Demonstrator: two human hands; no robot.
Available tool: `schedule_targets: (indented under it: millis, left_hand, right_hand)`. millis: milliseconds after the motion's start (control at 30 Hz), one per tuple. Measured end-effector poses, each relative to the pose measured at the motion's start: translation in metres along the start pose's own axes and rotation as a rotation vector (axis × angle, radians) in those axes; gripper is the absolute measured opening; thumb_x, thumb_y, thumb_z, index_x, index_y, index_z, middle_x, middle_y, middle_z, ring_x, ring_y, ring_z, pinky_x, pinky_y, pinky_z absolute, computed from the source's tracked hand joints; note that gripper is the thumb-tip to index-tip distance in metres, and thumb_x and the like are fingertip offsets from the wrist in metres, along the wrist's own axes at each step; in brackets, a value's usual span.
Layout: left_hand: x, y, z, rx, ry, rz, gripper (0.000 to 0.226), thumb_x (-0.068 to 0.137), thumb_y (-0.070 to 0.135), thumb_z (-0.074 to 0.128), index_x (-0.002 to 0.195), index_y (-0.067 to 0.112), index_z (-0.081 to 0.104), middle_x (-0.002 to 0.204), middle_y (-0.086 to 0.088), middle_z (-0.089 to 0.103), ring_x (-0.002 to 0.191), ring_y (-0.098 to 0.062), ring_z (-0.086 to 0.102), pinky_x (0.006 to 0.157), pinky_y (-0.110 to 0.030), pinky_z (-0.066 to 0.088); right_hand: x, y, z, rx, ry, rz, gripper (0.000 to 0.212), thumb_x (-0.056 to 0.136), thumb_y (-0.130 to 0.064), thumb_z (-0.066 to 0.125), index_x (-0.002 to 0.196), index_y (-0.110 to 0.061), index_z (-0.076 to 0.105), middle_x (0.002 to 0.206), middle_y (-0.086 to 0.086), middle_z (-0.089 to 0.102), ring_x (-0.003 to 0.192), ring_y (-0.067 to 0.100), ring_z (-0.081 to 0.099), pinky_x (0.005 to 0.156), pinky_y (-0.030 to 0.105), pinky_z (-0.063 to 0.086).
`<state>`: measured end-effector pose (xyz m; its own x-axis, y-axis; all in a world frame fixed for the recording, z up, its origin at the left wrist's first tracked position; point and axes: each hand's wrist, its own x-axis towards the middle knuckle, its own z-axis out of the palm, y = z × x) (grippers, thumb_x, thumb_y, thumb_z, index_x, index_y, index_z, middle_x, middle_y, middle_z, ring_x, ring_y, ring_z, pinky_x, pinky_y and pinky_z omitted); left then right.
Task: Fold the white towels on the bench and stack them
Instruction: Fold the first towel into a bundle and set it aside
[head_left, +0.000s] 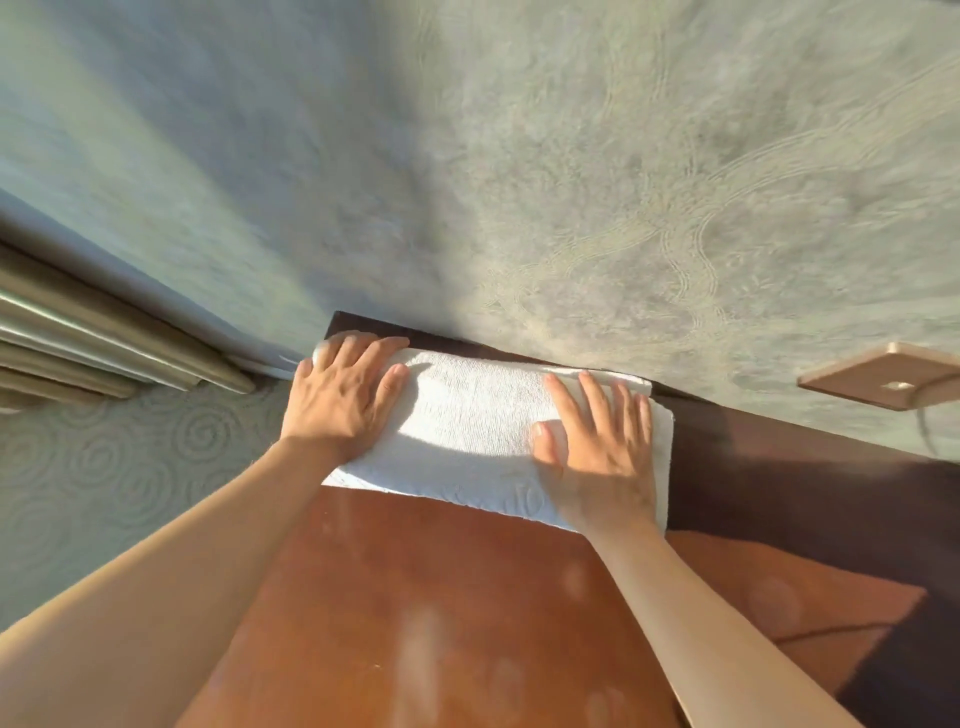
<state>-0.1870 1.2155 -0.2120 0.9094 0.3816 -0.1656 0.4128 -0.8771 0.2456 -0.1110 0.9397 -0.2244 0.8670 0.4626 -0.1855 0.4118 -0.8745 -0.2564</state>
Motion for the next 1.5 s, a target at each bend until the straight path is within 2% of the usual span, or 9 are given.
schedule_targets:
  millis: [167, 467, 567, 800, 1000, 1167, 1267, 1367, 1500]
  left_hand:
    - [0.033, -0.033, -0.011, 0.009, 0.029, 0.071, 0.058, 0.098, 0.061, 0.024, 0.140, 0.031, 0.050, 0.142, -0.001, 0.049, 0.132, -0.033, 0.042, 0.103, -0.050, 0.037]
    - [0.035, -0.036, -0.008, 0.046, 0.338, 0.151, 0.033, 0.095, 0.035, 0.051, 0.118, 0.019, 0.068, 0.123, -0.014, 0.058, 0.114, -0.041, 0.051, 0.114, -0.054, 0.026]
    - [0.022, -0.028, -0.008, 0.090, 0.426, 0.277, 0.026, 0.095, 0.025, 0.052, 0.112, 0.018, 0.071, 0.119, -0.011, 0.065, 0.108, -0.040, 0.057, 0.103, -0.050, 0.037]
    - [-0.022, 0.010, 0.010, -0.048, 0.105, 0.383, 0.055, 0.102, 0.047, 0.037, 0.145, 0.018, 0.055, 0.159, -0.005, 0.041, 0.151, -0.025, 0.031, 0.123, -0.046, 0.024]
    - [-0.017, 0.010, 0.017, 0.069, 0.012, 0.277, 0.063, 0.105, 0.058, 0.014, 0.155, 0.030, 0.039, 0.165, -0.001, 0.030, 0.155, -0.024, 0.021, 0.124, -0.048, 0.020]
    - [-0.011, 0.016, 0.019, 0.087, -0.042, 0.221, 0.065, 0.102, 0.062, 0.005, 0.158, 0.038, 0.028, 0.167, 0.006, 0.022, 0.156, -0.019, 0.013, 0.126, -0.044, 0.011]
    - [-0.006, 0.018, 0.015, 0.088, -0.070, 0.211, 0.066, 0.100, 0.065, 0.000, 0.159, 0.042, 0.018, 0.169, 0.009, 0.013, 0.157, -0.017, 0.005, 0.127, -0.041, 0.005]
    - [-0.001, 0.015, 0.009, 0.071, -0.122, 0.242, 0.068, 0.095, 0.070, -0.005, 0.159, 0.048, 0.006, 0.170, 0.014, 0.000, 0.156, -0.013, -0.008, 0.127, -0.039, -0.005]
    - [-0.009, -0.012, 0.002, 0.040, -0.112, 0.174, 0.074, 0.087, 0.090, 0.008, 0.153, 0.060, -0.005, 0.165, 0.022, -0.008, 0.155, -0.010, -0.012, 0.125, -0.046, -0.008]
  right_hand:
    - [0.017, -0.036, 0.012, 0.008, 0.218, 0.033, 0.055, 0.099, -0.051, 0.034, 0.145, -0.028, 0.053, 0.152, 0.006, 0.049, 0.143, 0.037, 0.040, 0.122, 0.056, 0.021]
    - [0.035, -0.032, 0.009, 0.033, 0.183, 0.040, 0.037, 0.093, -0.050, 0.040, 0.126, -0.037, 0.050, 0.115, -0.005, 0.060, 0.110, 0.025, 0.053, 0.108, 0.047, 0.032]
    - [0.037, -0.026, 0.007, -0.017, 0.227, -0.020, 0.037, 0.097, -0.048, 0.041, 0.125, -0.030, 0.057, 0.111, 0.002, 0.063, 0.105, 0.029, 0.056, 0.103, 0.049, 0.036]
    - [0.037, -0.040, -0.001, -0.071, 0.410, -0.125, 0.022, 0.098, -0.033, 0.046, 0.115, -0.021, 0.054, 0.101, 0.009, 0.050, 0.098, 0.034, 0.047, 0.103, 0.052, 0.033]
    - [0.045, -0.035, 0.001, -0.072, 0.344, -0.104, 0.024, 0.098, -0.037, 0.058, 0.118, -0.025, 0.063, 0.113, 0.009, 0.056, 0.104, 0.033, 0.052, 0.102, 0.049, 0.034]
    - [0.036, -0.047, -0.003, -0.038, 0.379, -0.083, 0.030, 0.102, -0.037, 0.049, 0.124, -0.022, 0.063, 0.126, 0.008, 0.055, 0.118, 0.033, 0.051, 0.110, 0.051, 0.034]
    - [0.024, -0.068, 0.001, 0.008, 0.194, -0.198, 0.053, 0.105, -0.049, 0.027, 0.150, -0.025, 0.042, 0.152, 0.007, 0.045, 0.145, 0.030, 0.034, 0.123, 0.051, 0.017]
    - [0.024, -0.061, 0.004, -0.057, -0.046, -0.241, 0.064, 0.101, -0.060, 0.011, 0.161, -0.037, 0.011, 0.170, -0.004, 0.008, 0.157, 0.018, -0.003, 0.126, 0.042, -0.007]
    - [0.015, -0.028, 0.005, -0.118, 0.007, -0.190, 0.070, 0.100, -0.064, 0.014, 0.162, -0.033, 0.008, 0.170, -0.008, 0.000, 0.156, 0.013, -0.009, 0.127, 0.043, 0.000]
